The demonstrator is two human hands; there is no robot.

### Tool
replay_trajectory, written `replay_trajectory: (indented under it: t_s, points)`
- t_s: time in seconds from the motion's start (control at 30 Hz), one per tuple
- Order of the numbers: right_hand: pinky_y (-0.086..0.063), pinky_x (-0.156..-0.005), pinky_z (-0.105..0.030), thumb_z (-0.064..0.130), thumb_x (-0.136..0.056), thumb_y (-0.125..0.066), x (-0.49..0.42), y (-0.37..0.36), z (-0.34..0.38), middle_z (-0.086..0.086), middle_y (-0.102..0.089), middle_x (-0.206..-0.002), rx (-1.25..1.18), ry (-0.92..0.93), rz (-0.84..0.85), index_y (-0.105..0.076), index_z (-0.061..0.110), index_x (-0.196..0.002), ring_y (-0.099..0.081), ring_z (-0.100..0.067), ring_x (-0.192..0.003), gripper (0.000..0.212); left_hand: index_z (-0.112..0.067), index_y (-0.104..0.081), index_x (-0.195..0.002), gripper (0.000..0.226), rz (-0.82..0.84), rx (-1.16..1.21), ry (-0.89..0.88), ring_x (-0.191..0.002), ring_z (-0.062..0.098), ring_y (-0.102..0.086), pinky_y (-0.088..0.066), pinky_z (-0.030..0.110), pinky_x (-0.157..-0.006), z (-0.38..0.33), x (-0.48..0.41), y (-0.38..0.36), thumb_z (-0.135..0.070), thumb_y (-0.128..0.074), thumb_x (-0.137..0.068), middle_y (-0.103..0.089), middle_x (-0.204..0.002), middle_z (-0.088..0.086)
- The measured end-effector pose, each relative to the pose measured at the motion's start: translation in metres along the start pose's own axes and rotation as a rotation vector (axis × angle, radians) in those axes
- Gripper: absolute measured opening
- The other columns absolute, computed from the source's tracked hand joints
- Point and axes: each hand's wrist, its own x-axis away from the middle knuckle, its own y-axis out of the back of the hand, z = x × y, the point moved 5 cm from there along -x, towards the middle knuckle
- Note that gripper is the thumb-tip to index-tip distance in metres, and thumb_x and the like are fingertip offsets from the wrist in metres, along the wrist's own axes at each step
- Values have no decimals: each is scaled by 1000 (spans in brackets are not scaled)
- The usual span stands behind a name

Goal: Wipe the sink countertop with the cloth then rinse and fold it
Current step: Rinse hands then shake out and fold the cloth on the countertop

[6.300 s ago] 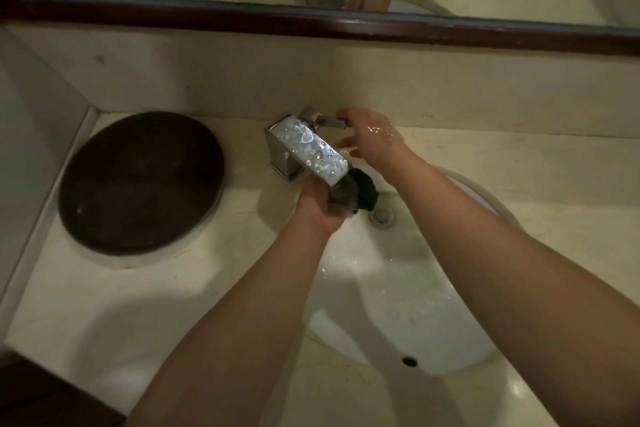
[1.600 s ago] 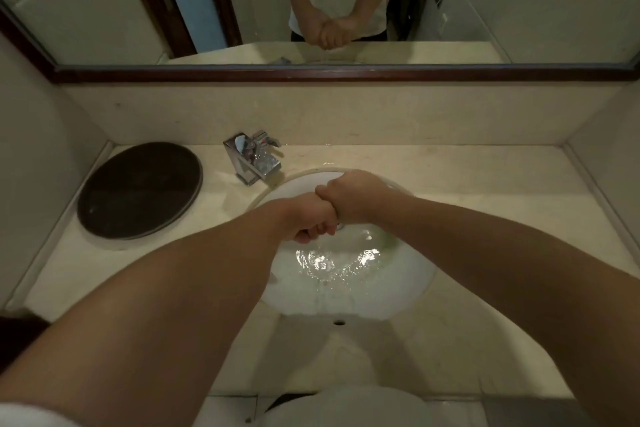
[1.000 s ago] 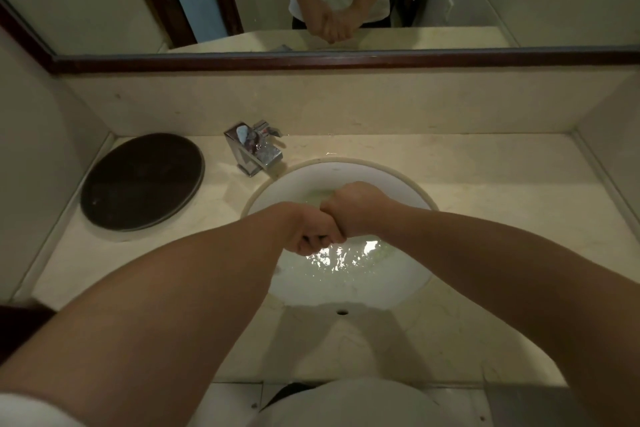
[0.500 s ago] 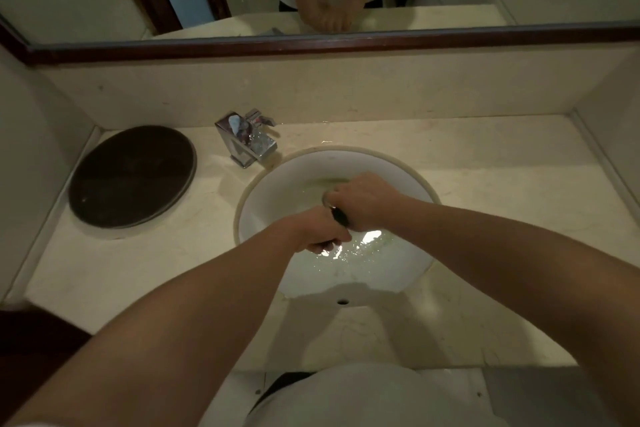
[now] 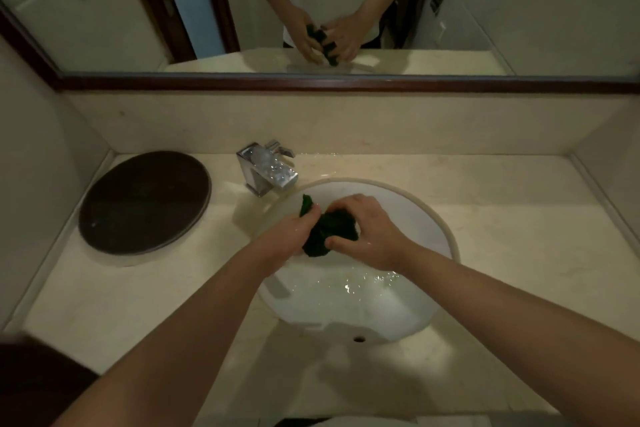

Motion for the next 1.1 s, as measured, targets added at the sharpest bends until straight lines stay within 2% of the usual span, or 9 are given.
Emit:
replay_trajectory:
  t_s: [0.2,0.3,0.37,0.53,0.7,0.77,0.87,1.0,1.1]
  points:
    - [-49,-74,-38,20,-84,-61,-16,7,48,-1,-64,-83,-123,9,-292,-64,12,-84,-57,-17,-80,9,-26,-61,-99,39,53,41,-89,-103,13,-62,-51,37,-95,-30,21,16,-48,-29,-101,-64,-114,5]
    - [-49,-64,-31,11,-90,-58,-16,17,44,3,-61,-75,-376,-182,-300,-59,17,-77,-58,-9,-68,15,-15,-63,-112,45,-203,-261,-228,-99,16,-55,-42,31,-85,-45,26,43,-35,-23,-105,-60,-107,4]
    - [-49,-68,-37,13,-92,-57,-14,25,42,-2,-59,-71,-437,-215,-315,-60,14,-77,-57,-15,-68,15,-17,-66,-101,38,-289,-280,-334,-96,20,-61,-45,31,-78,-52,29,59,-25,-29,-103,-66,-102,5]
    - [-55,-72,-39,8,-95,-55,-12,34,61,-9,-68,-77,-605,-167,-249,-66,15,-91,-67,-20,-74,14,-14,-65,-106,18,-89,-96,-369,-97,20,-67,-54,34,-85,-49,32,49,-25,-56,-95,-70,-100,7]
    - [-50,-70,-50,12,-90,-57,-13,33,56,-31,-56,-84,-668,-225,-112,-56,3,-92,-57,-30,-78,9,-20,-64,-78,14,-230,105,-414,-79,20,-63,-53,37,-75,-57,37,45,-13,-59,-89,-65,-79,6]
    - [-41,-69,-39,18,-79,-54,-11,38,50,-19,-51,-81,-781,-247,-65,-54,4,-88,-52,-27,-80,17,-14,-63,-82,13,-232,256,-404,-87,25,-63,-55,39,-84,-62,41,43,-7,-55,-90,-64,-88,12]
    - [-48,-81,-37,15,-75,-47,-4,55,35,-12,-63,-92,-980,-300,-135,-62,7,-91,-60,-26,-93,23,-9,-58,-89,17,-303,542,-367,-84,25,-67,-54,39,-84,-71,50,48,-3,-44,-96,-66,-87,12]
    - [-46,-86,-38,21,-90,-51,1,71,3,-17,-59,-115,-592,-514,-266,-54,11,-109,-57,-28,-104,21,-12,-59,-91,17,-359,460,-472,-69,10,-66,-54,30,-73,-94,72,50,-6,-44,-98,-69,-73,-2]
    - [-42,-98,-35,39,-88,-62,-1,79,25,-1,-48,-124,-380,-310,-310,-45,17,-126,-47,-17,-115,47,-15,-60,-93,14,-305,160,-587,-83,11,-67,-55,27,-79,-120,88,34,-6,-49,-96,-68,-83,-3]
